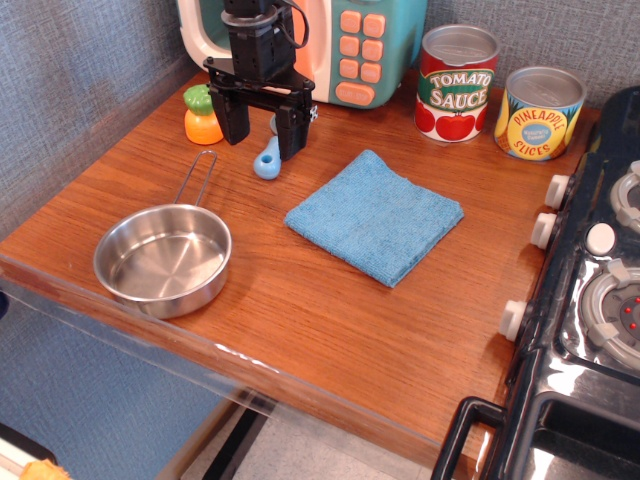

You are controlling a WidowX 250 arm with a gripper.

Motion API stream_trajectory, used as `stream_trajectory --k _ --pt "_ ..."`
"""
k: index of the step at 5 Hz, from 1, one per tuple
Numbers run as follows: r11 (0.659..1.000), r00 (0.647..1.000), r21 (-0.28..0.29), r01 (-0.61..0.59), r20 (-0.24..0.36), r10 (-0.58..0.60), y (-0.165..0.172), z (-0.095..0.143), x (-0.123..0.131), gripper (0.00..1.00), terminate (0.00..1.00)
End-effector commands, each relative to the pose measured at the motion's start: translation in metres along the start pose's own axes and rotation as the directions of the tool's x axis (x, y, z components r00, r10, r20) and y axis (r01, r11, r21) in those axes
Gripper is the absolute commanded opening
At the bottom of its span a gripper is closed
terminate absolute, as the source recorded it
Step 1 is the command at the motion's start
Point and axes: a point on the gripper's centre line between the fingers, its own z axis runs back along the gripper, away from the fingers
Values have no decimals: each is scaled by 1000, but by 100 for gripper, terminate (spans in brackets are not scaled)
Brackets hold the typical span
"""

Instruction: Place the blue spoon on the left side of blue cloth

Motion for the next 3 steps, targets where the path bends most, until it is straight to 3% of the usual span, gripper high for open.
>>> stream_trajectory --k 1,2,3 --pt "995 998 90 -35 58 30 3 31 -9 100 0" --pt "973 979 197 -117 186 80 0 36 -19 100 0" --pt "973 979 197 -117 186 80 0 36 -19 100 100"
